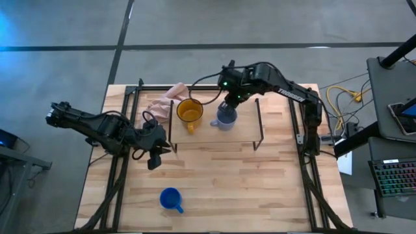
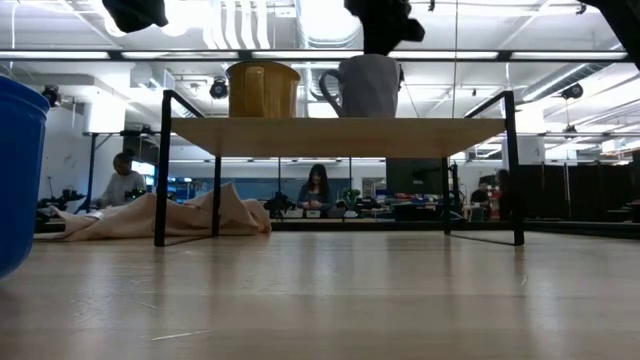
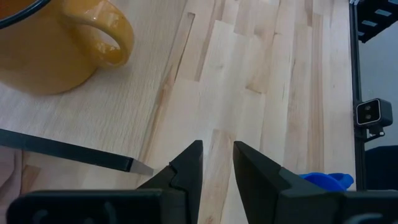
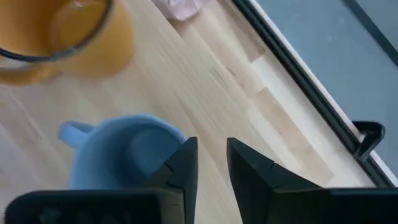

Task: Stack small to large cups/mugs on shelf
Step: Put the light blue mug on the shelf

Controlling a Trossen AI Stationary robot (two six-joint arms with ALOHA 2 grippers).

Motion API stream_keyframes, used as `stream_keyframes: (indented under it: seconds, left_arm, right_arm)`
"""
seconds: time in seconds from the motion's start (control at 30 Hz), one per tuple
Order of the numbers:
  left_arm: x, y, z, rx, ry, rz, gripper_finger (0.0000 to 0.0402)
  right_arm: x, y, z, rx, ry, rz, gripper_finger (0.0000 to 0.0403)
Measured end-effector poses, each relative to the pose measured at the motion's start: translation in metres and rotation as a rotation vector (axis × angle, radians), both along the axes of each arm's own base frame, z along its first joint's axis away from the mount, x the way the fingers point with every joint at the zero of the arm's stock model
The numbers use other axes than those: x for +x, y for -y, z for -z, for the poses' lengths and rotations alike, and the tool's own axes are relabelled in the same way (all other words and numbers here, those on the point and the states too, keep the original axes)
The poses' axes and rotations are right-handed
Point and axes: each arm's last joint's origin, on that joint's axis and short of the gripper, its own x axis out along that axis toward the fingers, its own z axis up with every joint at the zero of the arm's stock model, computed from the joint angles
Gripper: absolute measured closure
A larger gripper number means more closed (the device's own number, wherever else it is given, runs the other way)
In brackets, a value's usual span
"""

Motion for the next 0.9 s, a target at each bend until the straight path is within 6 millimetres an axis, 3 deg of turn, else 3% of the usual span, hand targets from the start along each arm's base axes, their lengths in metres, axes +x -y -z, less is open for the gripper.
stream_keyframes:
  seconds: [0.37, 0.7, 0.9]
  left_arm:
    - [0.000, 0.000, 0.000, 0.003, 0.001, -0.003, 0.0327]
    - [0.005, 0.001, -0.007, 0.060, 0.091, 0.076, 0.0327]
    - [0.007, 0.001, -0.009, 0.119, 0.118, 0.109, 0.0327]
  right_arm:
    - [-0.016, -0.013, -0.014, 0.049, 0.044, 0.087, 0.0392]
    - [-0.021, -0.086, -0.004, 0.180, 0.042, 0.095, 0.0394]
    - [-0.008, -0.111, 0.019, 0.205, -0.003, 0.171, 0.0394]
